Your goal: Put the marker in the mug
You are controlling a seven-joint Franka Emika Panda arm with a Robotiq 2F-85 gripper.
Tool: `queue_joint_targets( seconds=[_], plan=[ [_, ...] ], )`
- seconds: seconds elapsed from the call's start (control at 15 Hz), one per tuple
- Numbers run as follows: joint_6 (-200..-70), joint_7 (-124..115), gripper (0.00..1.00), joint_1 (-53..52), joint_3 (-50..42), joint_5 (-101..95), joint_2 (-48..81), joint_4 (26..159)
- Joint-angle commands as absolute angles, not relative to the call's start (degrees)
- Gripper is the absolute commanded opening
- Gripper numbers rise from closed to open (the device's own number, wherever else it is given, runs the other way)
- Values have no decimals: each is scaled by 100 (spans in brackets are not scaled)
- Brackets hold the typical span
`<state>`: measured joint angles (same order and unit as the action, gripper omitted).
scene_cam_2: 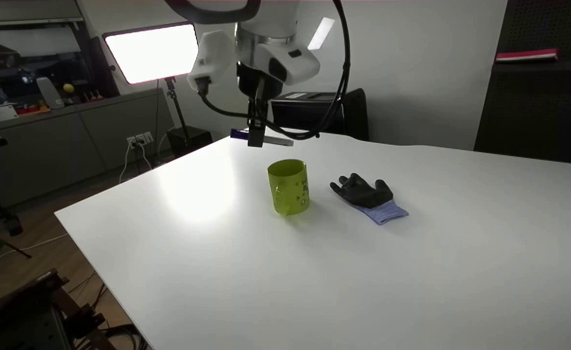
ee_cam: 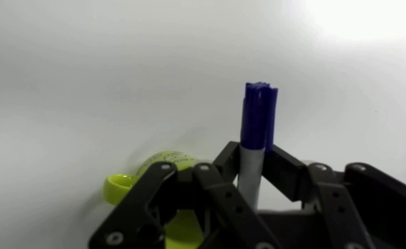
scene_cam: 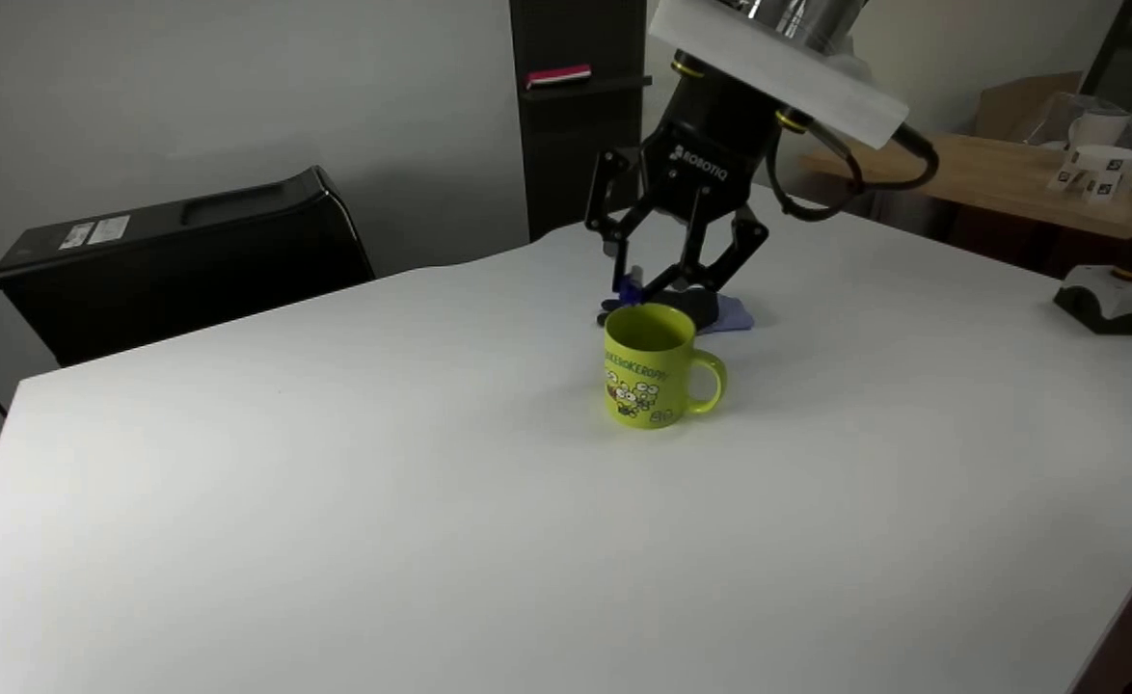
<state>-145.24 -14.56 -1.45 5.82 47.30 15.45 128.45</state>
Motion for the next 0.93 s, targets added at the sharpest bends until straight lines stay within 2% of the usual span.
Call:
queue_joint_targets(
  seconds=[0.0,0.87],
  plan=[
    [-14249,-1430,6,-82,482,4985,1578,12823],
    [-13698,-1240,6,20,272,5480,2089,12636]
  ],
)
